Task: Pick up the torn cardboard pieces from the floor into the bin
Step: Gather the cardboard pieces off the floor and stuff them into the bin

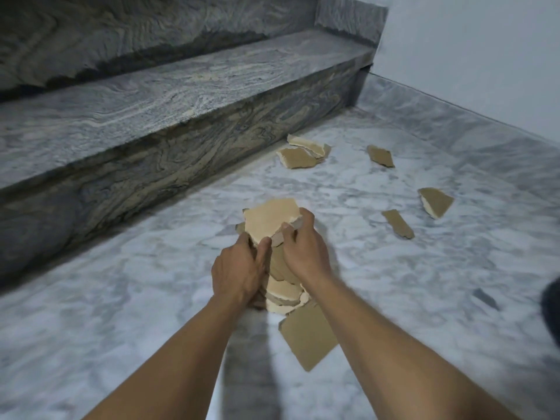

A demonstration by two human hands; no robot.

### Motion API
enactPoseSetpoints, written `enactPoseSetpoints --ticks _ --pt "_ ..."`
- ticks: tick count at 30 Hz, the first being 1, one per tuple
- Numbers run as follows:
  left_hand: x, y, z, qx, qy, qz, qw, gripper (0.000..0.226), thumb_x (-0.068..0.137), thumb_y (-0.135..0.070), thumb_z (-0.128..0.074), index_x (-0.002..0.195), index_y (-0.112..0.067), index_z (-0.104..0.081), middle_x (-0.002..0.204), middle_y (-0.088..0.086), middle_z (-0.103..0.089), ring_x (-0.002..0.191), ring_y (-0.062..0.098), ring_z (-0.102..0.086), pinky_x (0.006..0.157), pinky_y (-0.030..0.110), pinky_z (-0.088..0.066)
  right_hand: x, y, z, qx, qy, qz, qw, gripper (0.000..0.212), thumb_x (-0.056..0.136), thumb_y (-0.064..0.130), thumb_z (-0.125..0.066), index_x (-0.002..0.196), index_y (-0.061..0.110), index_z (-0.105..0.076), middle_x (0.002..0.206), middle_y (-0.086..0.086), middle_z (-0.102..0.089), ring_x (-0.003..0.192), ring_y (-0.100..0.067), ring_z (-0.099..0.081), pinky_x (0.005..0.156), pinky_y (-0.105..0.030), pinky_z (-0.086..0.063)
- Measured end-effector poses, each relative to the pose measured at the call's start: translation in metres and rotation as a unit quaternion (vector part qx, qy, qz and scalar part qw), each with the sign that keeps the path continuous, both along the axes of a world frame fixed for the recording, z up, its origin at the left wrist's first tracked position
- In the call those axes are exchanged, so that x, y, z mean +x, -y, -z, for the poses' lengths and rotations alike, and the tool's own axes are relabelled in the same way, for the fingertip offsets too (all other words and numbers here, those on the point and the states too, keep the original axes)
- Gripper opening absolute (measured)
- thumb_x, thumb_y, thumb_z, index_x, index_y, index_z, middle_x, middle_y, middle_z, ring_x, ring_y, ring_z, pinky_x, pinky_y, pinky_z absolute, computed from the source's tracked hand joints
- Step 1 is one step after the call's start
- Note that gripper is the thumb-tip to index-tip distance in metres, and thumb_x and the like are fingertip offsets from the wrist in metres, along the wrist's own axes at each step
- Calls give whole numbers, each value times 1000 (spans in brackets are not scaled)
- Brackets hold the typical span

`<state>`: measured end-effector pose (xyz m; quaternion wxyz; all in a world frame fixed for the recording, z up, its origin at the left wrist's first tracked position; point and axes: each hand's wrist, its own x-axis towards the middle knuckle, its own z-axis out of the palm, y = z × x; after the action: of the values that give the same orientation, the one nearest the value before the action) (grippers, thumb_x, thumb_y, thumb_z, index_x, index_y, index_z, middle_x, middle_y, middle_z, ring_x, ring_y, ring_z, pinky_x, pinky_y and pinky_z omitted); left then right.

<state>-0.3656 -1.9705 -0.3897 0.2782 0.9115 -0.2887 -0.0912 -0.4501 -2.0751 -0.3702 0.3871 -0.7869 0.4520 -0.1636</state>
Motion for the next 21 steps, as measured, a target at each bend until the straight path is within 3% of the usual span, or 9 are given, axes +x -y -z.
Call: enactPoseSetpoints --ticks 2,7,12,18,21 --pt "-13 -6 0 -60 -47 10 997 44 98 -63 -41 84 -21 -46 68 -2 -62 70 26 -61 56 36 -36 -17 -7 6 -34 2 34 999 43 105 42 -42 145 30 -32 120 -8 -71 106 -34 -66 83 -44 -53" --pt "-46 -7 -16 -166 -102 52 979 34 99 -56 -49 95 -22 -53 59 1 -63 59 20 -59 57 40 -45 -59 -10 -1 -65 46 81 994 39 100 44 -54 134 29 -45 105 -1 -74 103 -29 -68 83 -40 -52" --pt "-75 23 -61 -221 -121 87 964 32 99 -54 -51 96 -22 -53 61 3 -66 62 21 -63 61 43 -48 -93 13 -51 -105 67 113 986 42 98 47 -57 133 26 -46 87 13 -60 100 -26 -67 82 -41 -52" --pt "-122 90 -166 -275 -112 157 942 29 101 -44 -54 116 -20 -58 91 -7 -66 82 16 -62 69 32 -45 -150 65 -156 -195 44 166 966 43 99 48 -51 134 25 -43 112 -1 -73 110 -33 -64 85 -41 -51" --pt "-159 123 -222 -309 -103 192 926 29 101 -41 -53 117 -18 -57 93 -5 -63 77 12 -60 64 28 -40 -193 89 -218 -240 34 188 952 41 99 49 -49 133 26 -43 112 -2 -73 107 -32 -64 84 -41 -51"
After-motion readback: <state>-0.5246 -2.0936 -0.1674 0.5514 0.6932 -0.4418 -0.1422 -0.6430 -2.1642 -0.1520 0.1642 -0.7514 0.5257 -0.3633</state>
